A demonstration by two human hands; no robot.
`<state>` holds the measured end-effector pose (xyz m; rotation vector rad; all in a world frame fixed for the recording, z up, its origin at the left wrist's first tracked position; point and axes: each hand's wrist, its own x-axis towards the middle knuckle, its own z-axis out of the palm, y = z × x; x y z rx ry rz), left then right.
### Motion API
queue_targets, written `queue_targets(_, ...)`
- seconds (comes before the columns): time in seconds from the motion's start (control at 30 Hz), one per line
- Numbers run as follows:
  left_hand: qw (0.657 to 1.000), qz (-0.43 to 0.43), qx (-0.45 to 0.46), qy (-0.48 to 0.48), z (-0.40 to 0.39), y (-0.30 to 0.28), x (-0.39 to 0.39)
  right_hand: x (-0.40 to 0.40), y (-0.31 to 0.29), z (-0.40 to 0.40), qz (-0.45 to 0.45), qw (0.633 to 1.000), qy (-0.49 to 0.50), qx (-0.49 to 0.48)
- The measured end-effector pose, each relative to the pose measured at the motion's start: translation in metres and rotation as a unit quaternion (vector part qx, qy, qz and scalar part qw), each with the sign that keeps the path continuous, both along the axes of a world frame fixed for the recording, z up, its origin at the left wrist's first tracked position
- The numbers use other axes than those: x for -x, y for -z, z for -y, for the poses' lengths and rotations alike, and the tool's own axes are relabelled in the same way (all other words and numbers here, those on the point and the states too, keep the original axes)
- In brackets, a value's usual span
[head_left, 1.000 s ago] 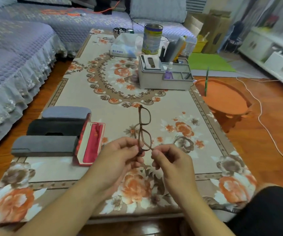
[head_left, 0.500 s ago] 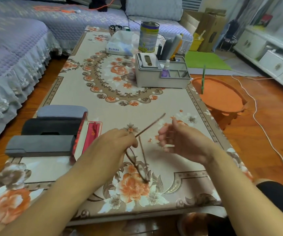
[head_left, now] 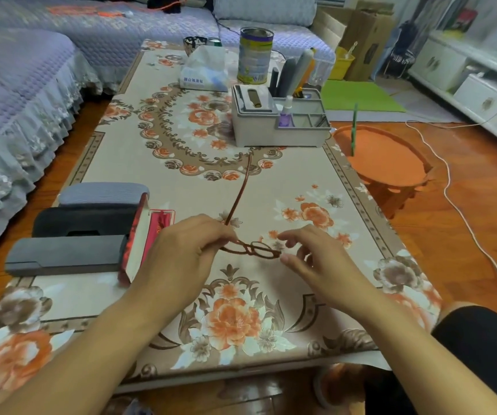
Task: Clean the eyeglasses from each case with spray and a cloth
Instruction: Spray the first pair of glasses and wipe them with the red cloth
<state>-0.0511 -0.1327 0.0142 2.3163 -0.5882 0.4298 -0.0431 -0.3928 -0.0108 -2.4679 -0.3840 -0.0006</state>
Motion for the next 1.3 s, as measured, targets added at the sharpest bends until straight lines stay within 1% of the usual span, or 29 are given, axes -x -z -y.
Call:
queue_targets(0.1,1.000,0.013,0.014,0.017,0.002,0.002,0.005,0.005,0.004,0.004,0.020,0.999,-0.020,0.018)
queue_targets(0.3,0.999,0.038,0.023,0.017,0.008,0.008,0.012,0.013,0.008,0.009,0.003,0.999,-0.007,-0.033)
queue_targets(0.37,0.998,0.045,0.045,0.011,0.013,0.009,0.013,0.013,0.007,0.012,-0.031,0.994,0.043,-0.091)
queue_targets(0.4,0.998,0.031,0.063,-0.002,0.017,0.009,0.014,0.014,0.006,0.014,-0.057,0.983,0.084,-0.151)
queue_targets(0.43,0.996,0.001,0.087,-0.023,0.022,0.009,0.015,0.013,0.006,0.016,-0.081,0.964,0.128,-0.221)
queue_targets(0.47,0.991,-0.049,0.113,-0.048,0.028,0.010,0.016,0.013,0.007,0.018,-0.099,0.940,0.168,-0.278)
queue_targets(0.5,0.980,-0.117,0.142,-0.071,0.036,0.012,0.015,0.012,0.007,0.019,-0.113,0.921,0.202,-0.312)
queue_targets(0.57,0.935,-0.259,0.216,-0.106,0.050,0.018,0.010,0.008,0.010,0.021,-0.137,0.899,0.254,-0.331)
queue_targets(0.6,0.910,-0.309,0.251,-0.117,0.055,0.021,0.005,0.005,0.012,0.022,-0.147,0.891,0.274,-0.330)
queue_targets(0.63,0.889,-0.343,0.277,-0.124,0.059,0.024,-0.001,0.002,0.014,0.022,-0.155,0.885,0.293,-0.327)
queue_targets(0.67,0.875,-0.364,0.292,-0.128,0.062,0.027,-0.007,-0.002,0.016,0.022,-0.159,0.884,0.309,-0.314)
queue_targets(0.7,0.870,-0.377,0.291,-0.127,0.065,0.029,-0.014,-0.005,0.018,0.022,-0.158,0.889,0.323,-0.285)
queue_targets(0.73,0.875,-0.385,0.268,-0.123,0.066,0.032,-0.020,-0.008,0.020,0.022,-0.153,0.898,0.331,-0.245)
queue_targets(0.77,0.888,-0.386,0.221,-0.113,0.067,0.036,-0.025,-0.011,0.021,0.022,-0.146,0.907,0.337,-0.207)
queue_targets(0.83,0.921,-0.368,0.101,-0.080,0.068,0.042,-0.032,-0.015,0.021,0.020,-0.133,0.919,0.338,-0.154)
queue_targets(0.87,0.929,-0.358,0.057,-0.070,0.068,0.043,-0.034,-0.016,0.020,0.020,-0.131,0.922,0.337,-0.138)
queue_targets(0.9,0.932,-0.356,0.034,-0.063,0.068,0.043,-0.035,-0.017,0.021,0.019,-0.131,0.925,0.334,-0.126)
queue_targets(1.03,0.934,-0.355,0.032,-0.038,0.058,0.035,-0.035,-0.016,0.014,0.018,-0.135,0.925,0.339,-0.108)
queue_targets(1.13,0.948,-0.310,-0.003,-0.070,0.033,0.016,-0.031,-0.012,0.001,0.015,-0.084,0.928,0.349,-0.105)
queue_targets(1.2,0.955,-0.268,-0.027,-0.121,0.002,-0.003,-0.025,-0.013,-0.012,-0.001,-0.046,0.946,0.308,-0.089)
queue_targets(1.3,0.941,-0.253,-0.015,-0.224,-0.048,-0.025,-0.014,-0.018,-0.034,-0.045,-0.028,0.982,0.180,-0.054)
